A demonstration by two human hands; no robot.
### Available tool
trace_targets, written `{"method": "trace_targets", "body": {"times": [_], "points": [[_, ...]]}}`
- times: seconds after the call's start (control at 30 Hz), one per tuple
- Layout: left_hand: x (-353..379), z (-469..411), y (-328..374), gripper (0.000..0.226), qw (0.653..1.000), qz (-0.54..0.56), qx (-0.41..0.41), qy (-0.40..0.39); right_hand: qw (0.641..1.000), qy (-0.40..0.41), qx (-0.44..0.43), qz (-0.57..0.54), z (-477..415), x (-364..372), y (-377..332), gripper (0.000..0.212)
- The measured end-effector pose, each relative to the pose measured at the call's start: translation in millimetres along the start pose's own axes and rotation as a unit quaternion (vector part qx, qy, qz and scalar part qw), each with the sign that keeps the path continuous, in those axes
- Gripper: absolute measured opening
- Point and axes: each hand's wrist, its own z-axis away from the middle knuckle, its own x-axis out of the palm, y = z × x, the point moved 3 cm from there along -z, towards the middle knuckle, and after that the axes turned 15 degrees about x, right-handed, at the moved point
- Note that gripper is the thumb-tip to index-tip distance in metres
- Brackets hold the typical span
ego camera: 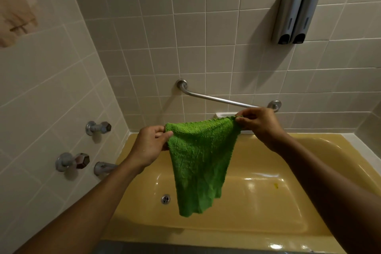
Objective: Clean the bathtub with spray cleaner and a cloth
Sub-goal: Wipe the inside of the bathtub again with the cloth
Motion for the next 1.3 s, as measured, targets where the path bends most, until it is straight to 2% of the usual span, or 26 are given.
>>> {"method": "trace_targets", "body": {"times": [0.17,0.23,0.33,0.43,0.53,0.6,0.8,0.93,1.17,1.3], "points": [[9,0,7,0.013,0.999,0.032,0.001,0.018,0.999,-0.001,-0.021,0.039,3,4,-5,0.007],[14,-1,12,0.014,1.0,0.016,0.023,0.014,0.993,0.0,-0.05,0.109,6,10,-12,0.015],[27,-4,20,0.018,0.996,-0.042,0.069,-0.026,0.961,-0.012,-0.097,0.26,8,28,-23,0.029],[36,-8,31,0.024,0.994,-0.066,0.085,-0.02,0.939,-0.032,-0.115,0.322,9,39,-34,0.037],[42,-13,39,0.021,0.989,-0.096,0.107,-0.03,0.941,-0.099,-0.177,0.269,14,50,-47,0.046],[43,-14,43,0.021,0.983,-0.129,0.124,-0.049,0.949,-0.137,-0.181,0.219,17,60,-52,0.045],[30,-20,45,0.015,0.973,-0.192,0.116,-0.062,0.953,-0.096,-0.195,0.209,12,82,-57,0.026],[23,-24,42,0.013,0.971,-0.202,0.105,-0.07,0.954,-0.09,-0.192,0.211,10,97,-60,0.027],[20,-28,40,0.014,0.976,-0.166,0.113,-0.087,0.961,-0.074,-0.182,0.194,4,94,-65,0.015],[23,-30,32,0.017,0.983,-0.058,0.093,-0.148,0.961,-0.059,-0.198,0.185,6,81,-85,0.013]]}}
